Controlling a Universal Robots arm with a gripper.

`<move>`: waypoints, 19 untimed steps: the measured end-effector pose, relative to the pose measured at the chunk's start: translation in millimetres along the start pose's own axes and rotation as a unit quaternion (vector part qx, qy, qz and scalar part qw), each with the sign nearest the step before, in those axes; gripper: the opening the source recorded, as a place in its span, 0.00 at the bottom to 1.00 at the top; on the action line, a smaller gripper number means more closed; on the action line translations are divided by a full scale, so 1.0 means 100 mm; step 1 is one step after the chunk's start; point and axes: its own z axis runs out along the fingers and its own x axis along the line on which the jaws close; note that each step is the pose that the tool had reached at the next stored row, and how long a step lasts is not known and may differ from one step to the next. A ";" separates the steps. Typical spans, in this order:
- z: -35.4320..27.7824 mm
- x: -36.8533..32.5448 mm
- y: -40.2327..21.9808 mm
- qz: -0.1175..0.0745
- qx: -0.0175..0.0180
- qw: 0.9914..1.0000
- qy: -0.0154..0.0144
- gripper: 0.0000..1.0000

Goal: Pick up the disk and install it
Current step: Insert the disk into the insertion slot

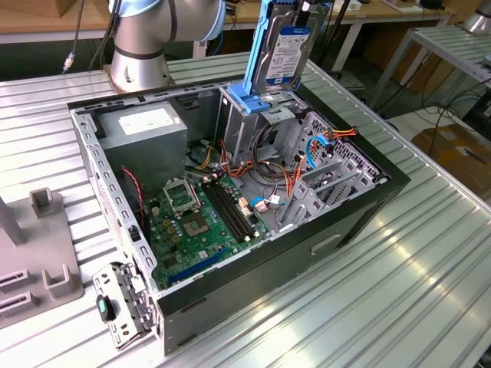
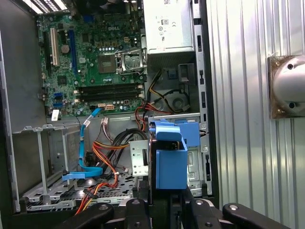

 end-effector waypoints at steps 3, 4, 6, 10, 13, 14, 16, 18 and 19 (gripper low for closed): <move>0.000 0.001 0.000 0.000 0.000 1.000 0.000 0.35; 0.000 0.003 0.000 0.000 0.000 1.000 0.000 0.35; 0.000 0.011 -0.001 0.000 0.000 1.000 0.000 0.35; 0.000 0.037 -0.004 0.000 0.000 1.000 0.000 0.35; 0.000 0.059 -0.006 0.000 0.000 1.000 0.000 0.35; -0.001 0.069 -0.007 0.000 0.000 1.000 0.000 0.35; -0.001 0.086 -0.009 0.000 0.000 1.000 0.000 0.35; -0.001 0.102 -0.011 0.000 0.000 1.000 0.000 0.35; -0.001 0.112 -0.012 0.000 0.000 1.000 0.000 0.35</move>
